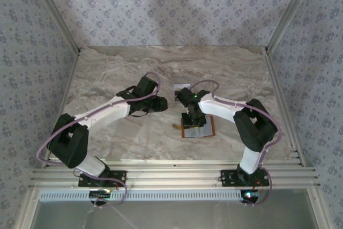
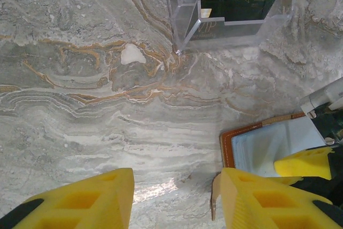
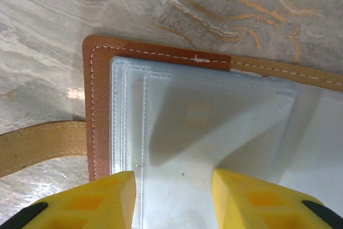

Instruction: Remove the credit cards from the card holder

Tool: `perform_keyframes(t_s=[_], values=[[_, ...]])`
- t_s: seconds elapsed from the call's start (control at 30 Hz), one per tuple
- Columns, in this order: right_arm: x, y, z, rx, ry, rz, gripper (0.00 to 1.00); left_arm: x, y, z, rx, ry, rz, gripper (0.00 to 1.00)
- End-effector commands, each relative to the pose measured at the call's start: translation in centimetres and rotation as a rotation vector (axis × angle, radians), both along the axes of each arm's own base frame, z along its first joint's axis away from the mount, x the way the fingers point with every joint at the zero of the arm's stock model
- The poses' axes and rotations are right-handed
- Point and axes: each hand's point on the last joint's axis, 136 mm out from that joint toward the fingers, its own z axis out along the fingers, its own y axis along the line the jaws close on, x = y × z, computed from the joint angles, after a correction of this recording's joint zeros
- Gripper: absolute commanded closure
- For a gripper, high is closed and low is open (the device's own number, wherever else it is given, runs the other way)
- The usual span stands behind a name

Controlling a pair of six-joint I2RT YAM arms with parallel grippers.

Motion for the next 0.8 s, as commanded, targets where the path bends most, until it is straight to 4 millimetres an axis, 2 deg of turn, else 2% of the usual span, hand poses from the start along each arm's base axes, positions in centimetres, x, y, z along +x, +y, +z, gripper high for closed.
perform_keyframes(t_s=[0.0,0.27,0.47,0.77], values=[[-0.4,-2.2,-0.3,-0.097,0.005,0.004,0.54,0.2,-0.6,0.5,-0.004,-0.001,-0.007,0.54],[0.0,-3.5,0.0,-0.158,-0.023,-0.011,0.51,0.2,-0.6,0.4,0.001,0.001,-0.008,0.54],[-0.3,-3.9,-1.7,-0.191,0.009,-0.023,0.52,0.2,-0.7,0.4,0.0,0.002,-0.011,0.54],[-0.3,-4.0,-1.8,-0.197,0.004,-0.03,0.67,0.2,-0.7,0.2,0.006,0.006,-0.012,0.54]])
